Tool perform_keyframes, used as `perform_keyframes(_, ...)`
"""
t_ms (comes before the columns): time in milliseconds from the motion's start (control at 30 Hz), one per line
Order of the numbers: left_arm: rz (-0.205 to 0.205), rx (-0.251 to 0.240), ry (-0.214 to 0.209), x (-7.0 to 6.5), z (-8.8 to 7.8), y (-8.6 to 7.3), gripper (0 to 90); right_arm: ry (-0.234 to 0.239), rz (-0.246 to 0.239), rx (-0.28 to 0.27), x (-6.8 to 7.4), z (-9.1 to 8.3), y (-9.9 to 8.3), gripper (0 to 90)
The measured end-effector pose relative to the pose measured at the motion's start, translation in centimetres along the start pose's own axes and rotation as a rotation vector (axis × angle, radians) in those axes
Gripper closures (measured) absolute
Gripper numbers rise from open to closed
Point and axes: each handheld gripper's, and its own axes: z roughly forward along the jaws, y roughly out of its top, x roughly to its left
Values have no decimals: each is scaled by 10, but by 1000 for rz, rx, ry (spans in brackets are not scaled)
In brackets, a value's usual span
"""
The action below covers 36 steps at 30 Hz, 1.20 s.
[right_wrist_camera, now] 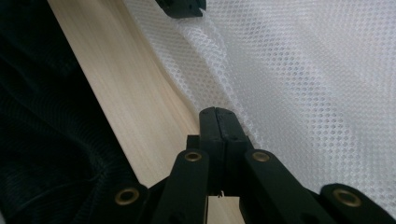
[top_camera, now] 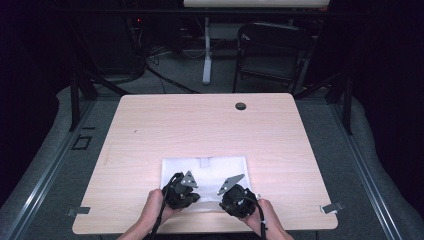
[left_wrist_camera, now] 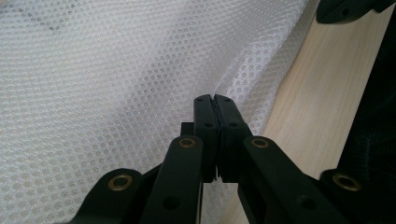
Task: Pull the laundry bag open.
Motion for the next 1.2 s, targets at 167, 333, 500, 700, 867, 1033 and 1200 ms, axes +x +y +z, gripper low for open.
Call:
perform_keyframes(167, -7, -20, 3, 0, -2, 0, 888, -23, -23, 24, 2, 11, 0, 900)
perform_keyframes(333, -5, -24, 1, 0, -3, 1, 888, -60, -45, 23, 3, 19, 0, 900)
perform_keyframes(500, -15, -34, 1, 0, -4, 1, 888, -86, -51, 22, 0, 26, 1, 900)
perform_keyframes(700, -9, -31, 2, 1, -5, 1, 889, -85, -57, 61, -2, 35, -3, 900)
perform_keyframes(867, -8, -32, 11, 2, -7, 1, 889, -84, -51, 64, -2, 35, -2, 900)
perform_keyframes(1033, -21, -44, 18, 3, -11, 2, 890, -73, -41, 69, -3, 35, -2, 900)
perform_keyframes(1200, -32, -56, 32, 4, -14, 4, 891, -70, -38, 76, -2, 34, -3, 900)
